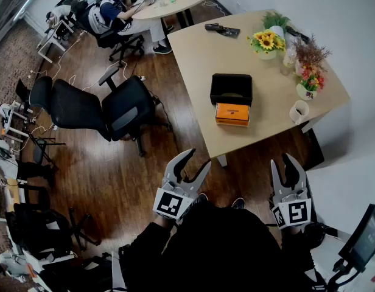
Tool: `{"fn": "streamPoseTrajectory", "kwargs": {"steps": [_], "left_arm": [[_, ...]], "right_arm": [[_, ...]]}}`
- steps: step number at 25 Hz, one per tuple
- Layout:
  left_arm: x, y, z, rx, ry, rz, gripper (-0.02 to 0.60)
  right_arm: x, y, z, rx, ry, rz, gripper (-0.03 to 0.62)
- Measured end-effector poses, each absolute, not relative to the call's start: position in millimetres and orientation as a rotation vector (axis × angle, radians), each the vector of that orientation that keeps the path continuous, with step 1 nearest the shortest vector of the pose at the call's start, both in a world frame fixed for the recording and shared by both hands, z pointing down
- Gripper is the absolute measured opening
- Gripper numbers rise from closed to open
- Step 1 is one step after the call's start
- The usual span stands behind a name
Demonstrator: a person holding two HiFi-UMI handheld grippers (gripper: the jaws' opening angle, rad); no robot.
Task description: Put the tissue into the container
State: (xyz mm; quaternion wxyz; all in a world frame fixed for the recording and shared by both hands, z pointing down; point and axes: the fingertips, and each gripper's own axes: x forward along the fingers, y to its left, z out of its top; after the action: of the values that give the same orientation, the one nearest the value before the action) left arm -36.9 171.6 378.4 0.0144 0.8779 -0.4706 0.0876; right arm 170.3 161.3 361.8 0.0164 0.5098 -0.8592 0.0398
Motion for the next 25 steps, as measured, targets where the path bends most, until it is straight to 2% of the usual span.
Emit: {"fn": "streamPoseTrajectory", "kwargs": {"steps": [6,12,18,21,25], "left_arm": [[-37,133,393,2.716,-1.450,0.257,0.190],[-66,86,410,2.715,-1.419,0.249,0.204],[-98,30,436,2.746,-1.291,0.269,0.241],[-102,7,456,2.746,-1.210,0.293,0.284],[-100,-16,491,2.732,-1.091,0.383,0.302]], "right_arm": [[165,127,377,1.552,-2.675,0.147,0.129],[153,85,403,1.591,-2.559,0.172,0.129],[130,40,427,1.661,-2.404,0.260,0.133],[121,19,443,1.659,-2.333,0.286,0.151],[116,0,470,1.618,-2.245,0.332,0.180]]}}
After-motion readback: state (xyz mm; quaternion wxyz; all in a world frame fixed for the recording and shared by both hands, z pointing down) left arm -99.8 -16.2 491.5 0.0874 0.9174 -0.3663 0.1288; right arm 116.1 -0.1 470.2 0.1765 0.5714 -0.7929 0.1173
